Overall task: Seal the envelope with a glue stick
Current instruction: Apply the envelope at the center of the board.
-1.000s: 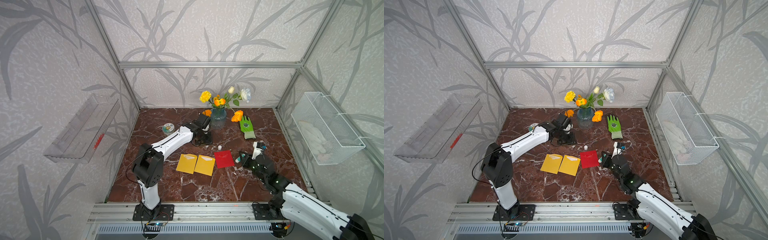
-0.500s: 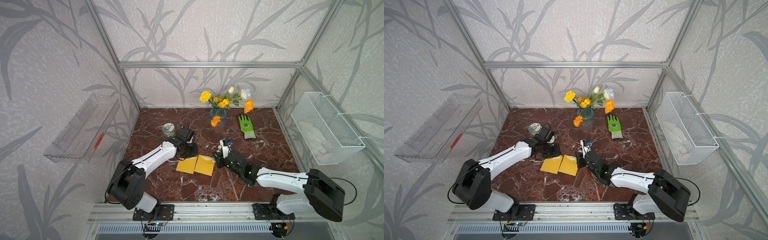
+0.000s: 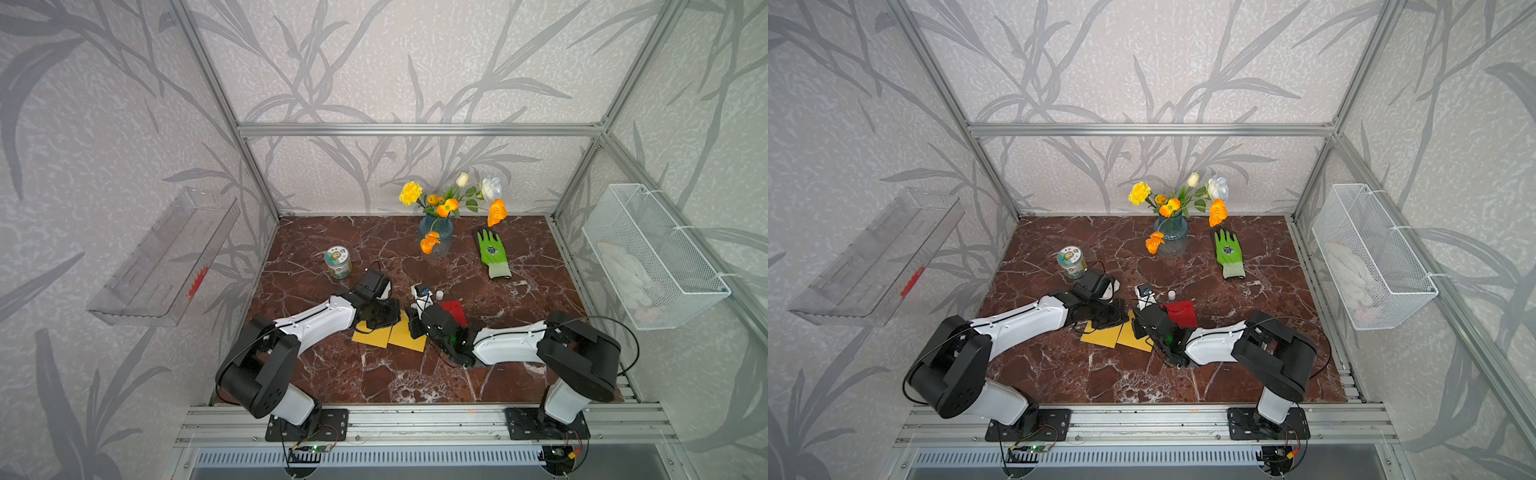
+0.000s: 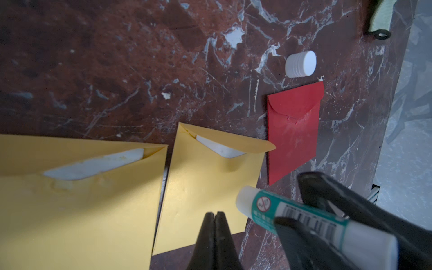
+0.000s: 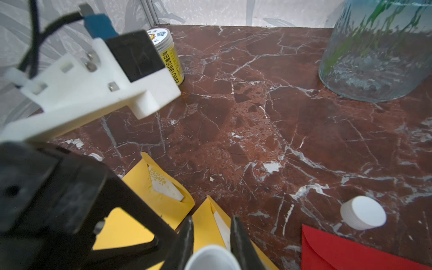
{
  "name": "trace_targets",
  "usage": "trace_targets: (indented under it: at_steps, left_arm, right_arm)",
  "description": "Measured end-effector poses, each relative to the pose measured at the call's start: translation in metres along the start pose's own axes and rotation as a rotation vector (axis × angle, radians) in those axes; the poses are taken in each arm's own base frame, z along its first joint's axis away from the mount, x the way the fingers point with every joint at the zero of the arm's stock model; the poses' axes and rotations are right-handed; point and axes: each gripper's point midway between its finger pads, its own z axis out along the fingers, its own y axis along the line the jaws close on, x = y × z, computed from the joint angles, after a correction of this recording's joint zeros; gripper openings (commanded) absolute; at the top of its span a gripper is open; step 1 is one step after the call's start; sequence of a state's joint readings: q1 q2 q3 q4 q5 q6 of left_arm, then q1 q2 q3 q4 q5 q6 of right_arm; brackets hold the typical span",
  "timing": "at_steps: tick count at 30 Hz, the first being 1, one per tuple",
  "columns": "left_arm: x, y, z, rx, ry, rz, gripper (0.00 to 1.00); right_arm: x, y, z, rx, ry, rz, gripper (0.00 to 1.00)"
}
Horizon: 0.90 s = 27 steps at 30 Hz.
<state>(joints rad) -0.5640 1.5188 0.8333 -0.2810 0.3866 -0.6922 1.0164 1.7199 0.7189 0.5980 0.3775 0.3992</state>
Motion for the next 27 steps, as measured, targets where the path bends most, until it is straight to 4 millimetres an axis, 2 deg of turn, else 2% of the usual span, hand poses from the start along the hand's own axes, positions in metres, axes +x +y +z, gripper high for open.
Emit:
trace_targets:
  at_steps: [3,11,27]
  left_arm:
    - [0.006,0.000,0.011,-0.011,0.022,0.012,0.00]
    - [0.020,0.019,0.037,-0.075,0.084,0.002,0.00]
    - [0.011,0.019,0.043,-0.059,0.064,-0.008,0.00]
  right_arm:
    - [0.004,-0.002,0.007,0.020,0.006,-0.009,0.00]
    - [0.019,-0.008,0.015,0.052,0.030,-0.020,0.00]
    - [0.015,-0.017,0.027,0.113,-0.035,0.047,0.00]
